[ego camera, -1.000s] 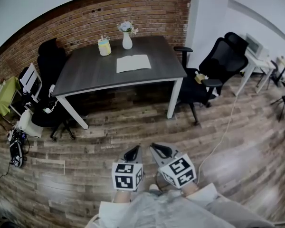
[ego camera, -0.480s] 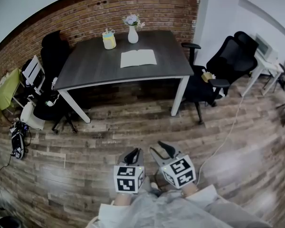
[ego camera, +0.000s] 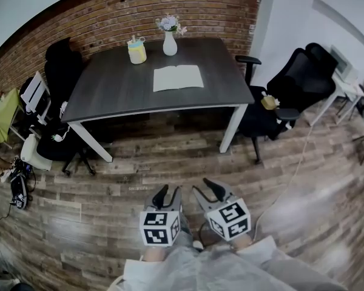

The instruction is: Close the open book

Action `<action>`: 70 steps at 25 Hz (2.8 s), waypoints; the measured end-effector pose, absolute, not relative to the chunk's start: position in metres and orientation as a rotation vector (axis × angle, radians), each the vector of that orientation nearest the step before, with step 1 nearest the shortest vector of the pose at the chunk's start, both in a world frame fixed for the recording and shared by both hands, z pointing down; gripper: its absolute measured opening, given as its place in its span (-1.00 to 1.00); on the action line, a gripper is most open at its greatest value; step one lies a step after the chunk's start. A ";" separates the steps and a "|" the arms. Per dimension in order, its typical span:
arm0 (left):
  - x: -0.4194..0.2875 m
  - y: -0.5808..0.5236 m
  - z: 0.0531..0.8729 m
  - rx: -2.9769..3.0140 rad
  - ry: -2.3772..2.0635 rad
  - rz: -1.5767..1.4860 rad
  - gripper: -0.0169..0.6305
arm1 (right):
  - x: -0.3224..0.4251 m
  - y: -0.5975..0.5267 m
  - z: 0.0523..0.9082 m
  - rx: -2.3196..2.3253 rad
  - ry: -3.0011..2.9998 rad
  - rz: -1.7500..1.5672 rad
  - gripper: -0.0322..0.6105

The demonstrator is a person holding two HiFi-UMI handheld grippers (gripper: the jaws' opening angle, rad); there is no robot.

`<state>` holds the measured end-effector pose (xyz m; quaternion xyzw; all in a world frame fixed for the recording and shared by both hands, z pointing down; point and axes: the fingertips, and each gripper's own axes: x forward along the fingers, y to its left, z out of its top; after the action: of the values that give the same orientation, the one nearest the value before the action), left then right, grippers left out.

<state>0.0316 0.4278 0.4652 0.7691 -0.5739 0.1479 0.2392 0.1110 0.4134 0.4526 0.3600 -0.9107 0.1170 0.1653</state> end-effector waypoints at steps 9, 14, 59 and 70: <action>-0.023 0.310 0.460 2.152 -1.514 0.422 -0.58 | 0.057 0.306 0.453 1.034 -2.566 0.317 -0.49; -0.051 0.245 0.444 2.194 -1.517 0.389 -0.58 | 0.037 0.245 0.442 1.097 -2.545 0.317 -0.49; -0.142 -0.105 0.473 2.035 -1.564 0.406 -0.58 | -0.047 -0.140 0.455 0.960 -2.556 0.311 -0.49; -0.159 -0.184 0.468 1.985 -1.636 0.347 -0.58 | -0.065 -0.209 0.444 0.820 -2.529 0.281 -0.49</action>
<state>-0.1593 -0.1839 0.4684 0.7365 -0.6070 0.1288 0.2693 -0.0655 -0.2087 0.4437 0.2983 -0.9202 0.1023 0.2319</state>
